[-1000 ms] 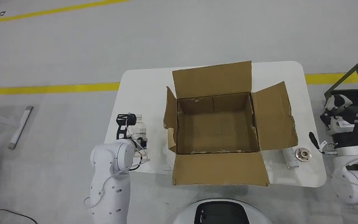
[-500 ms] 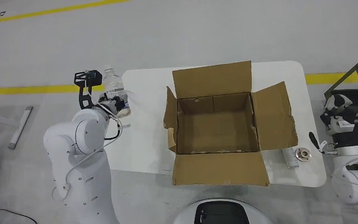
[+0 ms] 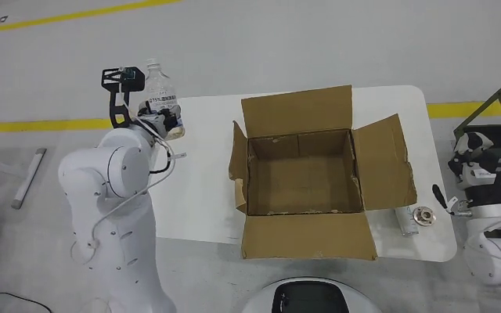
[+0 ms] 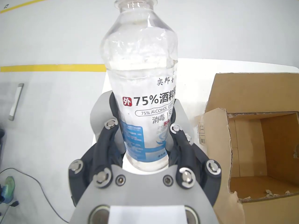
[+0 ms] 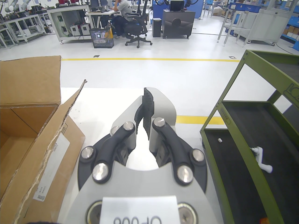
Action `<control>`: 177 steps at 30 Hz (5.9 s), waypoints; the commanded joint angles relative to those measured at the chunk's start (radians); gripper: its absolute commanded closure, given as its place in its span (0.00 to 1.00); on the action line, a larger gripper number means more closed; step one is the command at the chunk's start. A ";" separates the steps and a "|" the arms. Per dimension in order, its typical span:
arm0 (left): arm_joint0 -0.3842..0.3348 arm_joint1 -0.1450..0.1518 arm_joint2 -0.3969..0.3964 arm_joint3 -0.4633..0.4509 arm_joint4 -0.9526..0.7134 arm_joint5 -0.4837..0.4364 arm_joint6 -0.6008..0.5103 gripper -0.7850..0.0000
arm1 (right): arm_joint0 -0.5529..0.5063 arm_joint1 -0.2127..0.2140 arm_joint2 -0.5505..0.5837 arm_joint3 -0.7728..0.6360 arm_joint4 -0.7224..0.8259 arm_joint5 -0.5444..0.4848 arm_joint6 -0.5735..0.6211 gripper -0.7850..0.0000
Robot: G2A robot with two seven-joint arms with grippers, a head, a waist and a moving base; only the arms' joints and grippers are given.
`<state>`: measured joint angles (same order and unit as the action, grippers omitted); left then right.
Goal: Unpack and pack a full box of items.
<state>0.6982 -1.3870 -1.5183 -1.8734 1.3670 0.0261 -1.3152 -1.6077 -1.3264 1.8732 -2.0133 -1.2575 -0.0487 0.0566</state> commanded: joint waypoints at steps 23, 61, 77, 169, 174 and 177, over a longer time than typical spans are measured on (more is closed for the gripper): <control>-0.100 -0.038 0.315 0.034 -0.559 0.220 -0.173 1.00 | 0.000 0.000 0.000 0.000 0.000 0.000 0.000 1.00; -0.064 -0.060 0.598 0.240 -0.531 0.401 -0.077 1.00 | 0.000 0.000 0.000 0.000 0.000 0.000 0.000 1.00; -0.060 -0.071 0.636 0.407 -0.444 0.430 -0.049 1.00 | 0.000 0.000 0.000 0.000 0.000 0.000 0.000 1.00; 0.091 -0.093 0.221 -0.073 -0.078 0.134 -0.119 0.00 | 0.082 0.056 -0.009 -0.112 0.071 -0.138 1.282 0.84; 0.092 -0.090 0.217 -0.065 -0.060 0.137 -0.116 0.00 | 0.078 0.061 -0.021 -0.095 0.069 -0.131 1.267 0.64; 0.097 -0.089 0.217 -0.066 -0.060 0.141 -0.116 0.00 | 0.072 0.063 -0.031 -0.076 0.061 -0.125 1.253 0.58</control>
<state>0.7929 -1.4765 -1.3017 -1.9389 1.3062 0.1663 -1.4306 -1.5331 -1.2638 1.8455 -2.0969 -1.1926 -0.1762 1.3133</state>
